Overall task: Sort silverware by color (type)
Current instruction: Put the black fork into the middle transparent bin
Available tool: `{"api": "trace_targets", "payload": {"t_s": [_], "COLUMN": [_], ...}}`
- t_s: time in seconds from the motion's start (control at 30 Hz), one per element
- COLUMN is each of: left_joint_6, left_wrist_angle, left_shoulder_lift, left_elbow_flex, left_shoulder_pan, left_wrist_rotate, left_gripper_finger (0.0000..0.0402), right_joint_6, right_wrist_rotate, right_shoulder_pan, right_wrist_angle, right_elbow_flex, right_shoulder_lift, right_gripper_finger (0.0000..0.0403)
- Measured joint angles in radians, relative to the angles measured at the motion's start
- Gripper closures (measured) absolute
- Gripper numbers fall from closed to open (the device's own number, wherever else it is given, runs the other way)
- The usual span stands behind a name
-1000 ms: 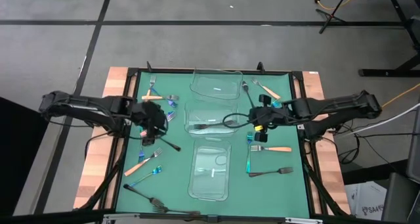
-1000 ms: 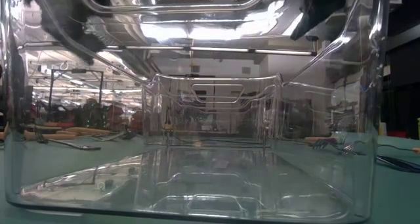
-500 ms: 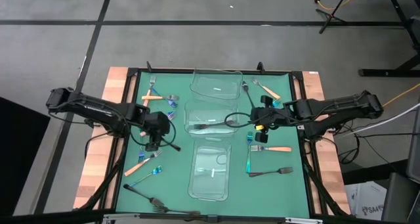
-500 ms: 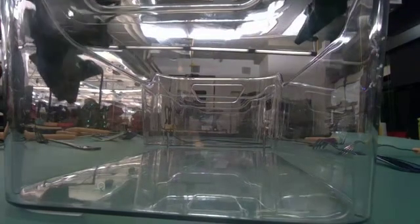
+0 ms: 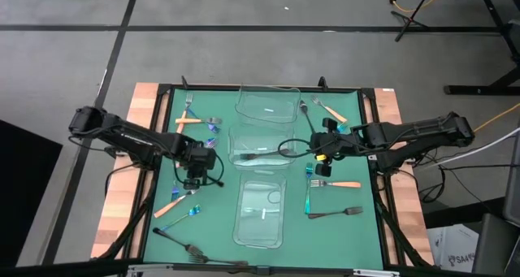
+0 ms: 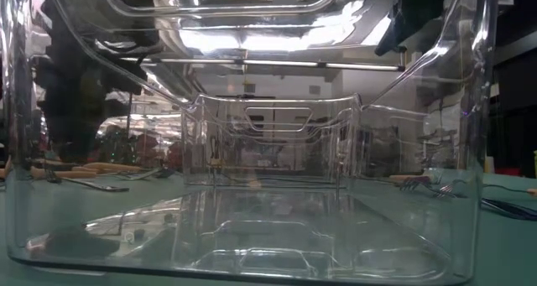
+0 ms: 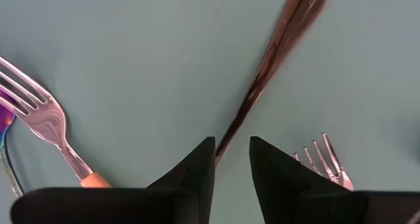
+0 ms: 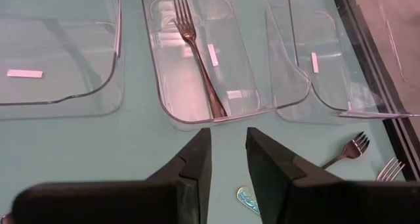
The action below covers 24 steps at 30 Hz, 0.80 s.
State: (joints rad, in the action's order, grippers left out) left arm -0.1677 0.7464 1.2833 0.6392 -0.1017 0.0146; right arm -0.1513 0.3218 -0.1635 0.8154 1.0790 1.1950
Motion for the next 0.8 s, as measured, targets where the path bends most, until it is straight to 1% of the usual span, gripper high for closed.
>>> {"api": "trace_targets", "payload": {"t_s": [0.47, 0.6, 0.8], "left_joint_6": [-0.008, -0.010, -0.010], "left_wrist_angle": [0.000, -0.010, -0.009], "left_shoulder_lift": [0.087, 0.100, 0.124], "left_elbow_flex": [0.000, 0.000, 0.000], "left_shoulder_pan": [0.000, 0.000, 0.000], "left_wrist_rotate": [-0.026, -0.048, -0.050], "left_gripper_finger": [0.0312, 0.0312, 0.0312], "right_joint_6": [0.000, 0.000, 0.000], "right_wrist_rotate": [0.000, -0.001, -0.002], "right_shoulder_pan": [0.000, 0.000, 0.000], "right_wrist_angle": [0.001, 0.002, 0.002], "right_elbow_flex": [0.000, 0.000, 0.000], "right_shoulder_lift": [0.000, 0.000, 0.000], "right_gripper_finger": [0.0317, 0.0317, 0.0317]}}
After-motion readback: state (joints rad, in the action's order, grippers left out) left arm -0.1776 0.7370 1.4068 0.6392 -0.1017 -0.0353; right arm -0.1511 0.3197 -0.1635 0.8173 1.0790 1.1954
